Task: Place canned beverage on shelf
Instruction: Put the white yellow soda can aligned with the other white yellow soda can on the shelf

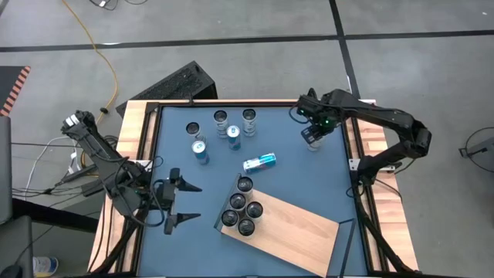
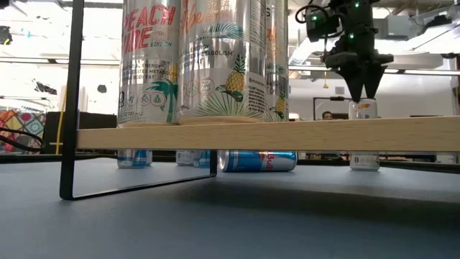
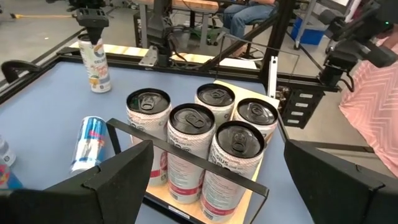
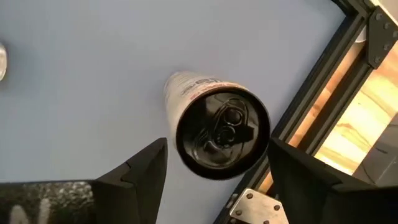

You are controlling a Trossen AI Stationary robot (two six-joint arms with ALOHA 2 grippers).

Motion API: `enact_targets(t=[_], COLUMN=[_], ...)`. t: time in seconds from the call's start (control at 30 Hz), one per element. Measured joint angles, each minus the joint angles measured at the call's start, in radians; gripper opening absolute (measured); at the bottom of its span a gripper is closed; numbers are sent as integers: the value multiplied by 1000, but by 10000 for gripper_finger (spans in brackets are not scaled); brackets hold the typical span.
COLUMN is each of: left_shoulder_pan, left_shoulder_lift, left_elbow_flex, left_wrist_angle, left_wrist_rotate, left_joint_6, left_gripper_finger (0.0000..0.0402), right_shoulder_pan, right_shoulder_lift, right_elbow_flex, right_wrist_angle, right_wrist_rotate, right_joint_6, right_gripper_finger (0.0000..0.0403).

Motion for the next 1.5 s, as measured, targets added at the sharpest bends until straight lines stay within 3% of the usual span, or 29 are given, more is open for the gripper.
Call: enact_targets(t=[0.33, 0.73, 1.5], left_shoulder_pan=[42, 42, 42], left_shoulder_lift=[0, 0, 0], left_elbow_flex=[0, 0, 0], left_wrist_angle=[0, -23, -21], left_wrist_rotate=[42, 69, 85], left_joint_6=[0, -9, -7], left_gripper_finger=[348, 348, 348], right_shoulder_pan=[-8, -38, 25], right_shoulder_lift=[2, 3, 1], right_elbow_flex=[0, 0, -33], right_wrist_angle=[91, 72, 65], right_wrist_rotate=[-27, -27, 51], right_joint_6=[-34, -27, 25], right_gripper_finger=[266, 266, 266])
